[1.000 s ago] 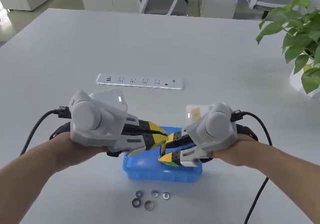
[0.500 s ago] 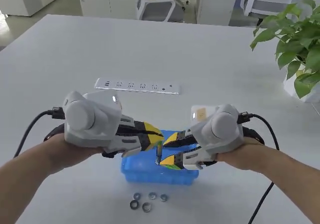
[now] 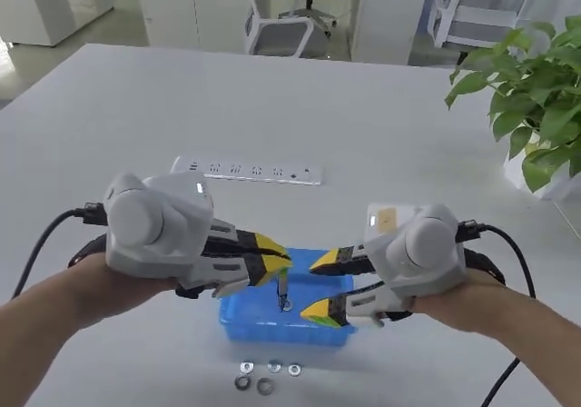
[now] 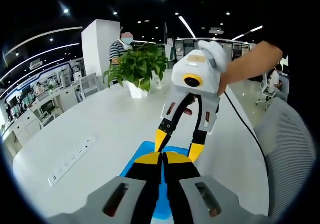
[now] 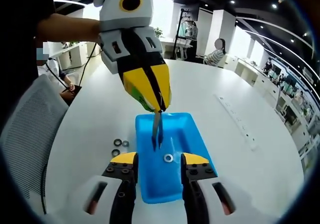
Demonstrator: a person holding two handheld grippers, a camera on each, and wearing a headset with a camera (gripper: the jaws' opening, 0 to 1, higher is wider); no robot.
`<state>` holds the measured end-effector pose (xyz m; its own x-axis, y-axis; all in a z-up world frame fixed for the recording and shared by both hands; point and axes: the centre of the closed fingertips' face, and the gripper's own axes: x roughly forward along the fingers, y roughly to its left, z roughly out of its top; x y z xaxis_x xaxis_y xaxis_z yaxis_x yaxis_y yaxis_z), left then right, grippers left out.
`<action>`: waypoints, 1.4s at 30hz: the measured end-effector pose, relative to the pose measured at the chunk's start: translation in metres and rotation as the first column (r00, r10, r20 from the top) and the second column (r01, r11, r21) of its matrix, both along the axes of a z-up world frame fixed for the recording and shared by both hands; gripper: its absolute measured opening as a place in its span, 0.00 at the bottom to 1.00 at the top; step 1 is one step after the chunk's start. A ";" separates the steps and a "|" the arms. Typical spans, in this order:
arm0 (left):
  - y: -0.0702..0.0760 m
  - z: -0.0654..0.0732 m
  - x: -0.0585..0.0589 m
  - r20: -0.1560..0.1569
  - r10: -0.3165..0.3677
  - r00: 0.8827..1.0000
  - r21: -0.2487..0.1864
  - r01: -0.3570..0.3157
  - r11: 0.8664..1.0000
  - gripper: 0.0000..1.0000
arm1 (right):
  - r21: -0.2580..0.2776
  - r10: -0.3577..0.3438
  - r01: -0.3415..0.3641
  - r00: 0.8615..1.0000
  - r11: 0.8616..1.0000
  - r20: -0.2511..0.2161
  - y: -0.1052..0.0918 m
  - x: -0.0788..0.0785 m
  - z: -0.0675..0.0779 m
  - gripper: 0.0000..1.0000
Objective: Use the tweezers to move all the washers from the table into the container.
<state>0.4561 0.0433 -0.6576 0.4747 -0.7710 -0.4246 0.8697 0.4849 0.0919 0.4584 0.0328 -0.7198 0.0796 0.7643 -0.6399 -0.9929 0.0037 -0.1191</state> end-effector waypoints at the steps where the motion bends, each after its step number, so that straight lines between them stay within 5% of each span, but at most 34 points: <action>1: 0.000 0.001 -0.001 -0.004 0.000 1.000 -0.004 0.000 1.000 0.05 | 0.000 -0.005 0.005 1.000 1.000 -0.001 -0.001 -0.001 0.001 0.36; 33: -0.016 0.025 -0.036 0.014 -0.034 0.999 0.008 0.034 0.999 0.05 | 0.021 -0.094 0.094 0.996 0.995 0.007 -0.035 -0.032 0.014 0.48; 42: -0.022 0.019 -0.038 0.002 -0.061 0.998 0.006 0.061 0.998 0.05 | 0.018 -0.090 0.089 0.996 0.996 0.004 -0.037 -0.036 0.012 0.48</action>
<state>0.4176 0.0215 -0.6382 0.4280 -0.7959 -0.4282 0.8974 0.4304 0.0970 0.4219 -0.0046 -0.7076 0.1510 0.7652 -0.6258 -0.9879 0.0946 -0.1227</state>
